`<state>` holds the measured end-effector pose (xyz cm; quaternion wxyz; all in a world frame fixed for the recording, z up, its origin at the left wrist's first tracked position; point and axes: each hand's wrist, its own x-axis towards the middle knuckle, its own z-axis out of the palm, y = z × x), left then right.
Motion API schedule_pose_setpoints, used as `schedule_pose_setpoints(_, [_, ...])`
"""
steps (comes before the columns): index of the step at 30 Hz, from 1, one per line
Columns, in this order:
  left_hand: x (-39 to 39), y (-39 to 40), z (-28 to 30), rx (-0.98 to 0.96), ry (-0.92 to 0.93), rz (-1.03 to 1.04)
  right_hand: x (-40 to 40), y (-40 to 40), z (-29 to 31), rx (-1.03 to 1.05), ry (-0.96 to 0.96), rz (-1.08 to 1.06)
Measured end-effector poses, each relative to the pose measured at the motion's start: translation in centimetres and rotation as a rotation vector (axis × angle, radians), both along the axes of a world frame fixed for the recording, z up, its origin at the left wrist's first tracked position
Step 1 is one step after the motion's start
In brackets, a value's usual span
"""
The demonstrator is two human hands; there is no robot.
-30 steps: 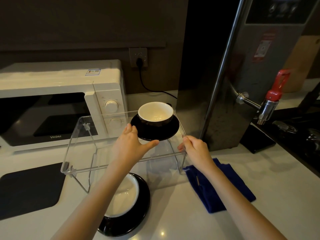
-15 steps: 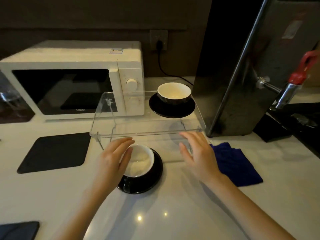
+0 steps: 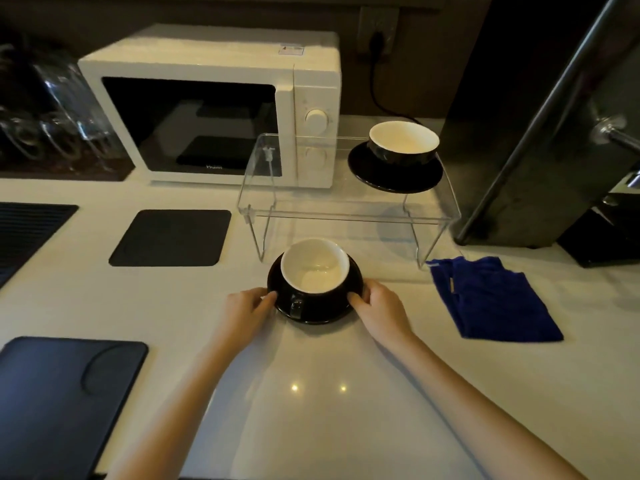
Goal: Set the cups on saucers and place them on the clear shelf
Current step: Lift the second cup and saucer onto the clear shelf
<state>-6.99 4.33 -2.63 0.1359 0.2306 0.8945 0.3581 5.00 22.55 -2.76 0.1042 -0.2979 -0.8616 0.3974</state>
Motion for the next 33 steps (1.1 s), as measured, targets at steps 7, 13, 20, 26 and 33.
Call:
schedule_pose_setpoints(7, [-0.7, 0.6, 0.7, 0.189, -0.464, 0.167, -0.6, 0.1, 0.4, -0.285, 0.007, -0.107])
schedule_pose_setpoints(13, [1.5, -1.2, 3.3, 0.285, -0.526, 0.192, 2.0, -0.9, 2.0, -0.405, 0.107, -0.095])
schedule_pose_setpoints(20, [3.7, -3.9, 9.3, 0.456, -0.512, 0.199, 4.4, -2.8, 7.1, -0.469, 0.312, -0.057])
schedule_pose_setpoints(26, [2.1, -3.6, 14.0, 0.576, -0.451, 0.215, 2.1, -2.1, 11.8, -0.448, 0.448, 0.002])
schedule_pose_setpoints(33, [-2.4, -0.5, 16.3, 0.606, -0.469, 0.276, -3.7, 0.8, 15.1, -0.339, 0.428, 0.028])
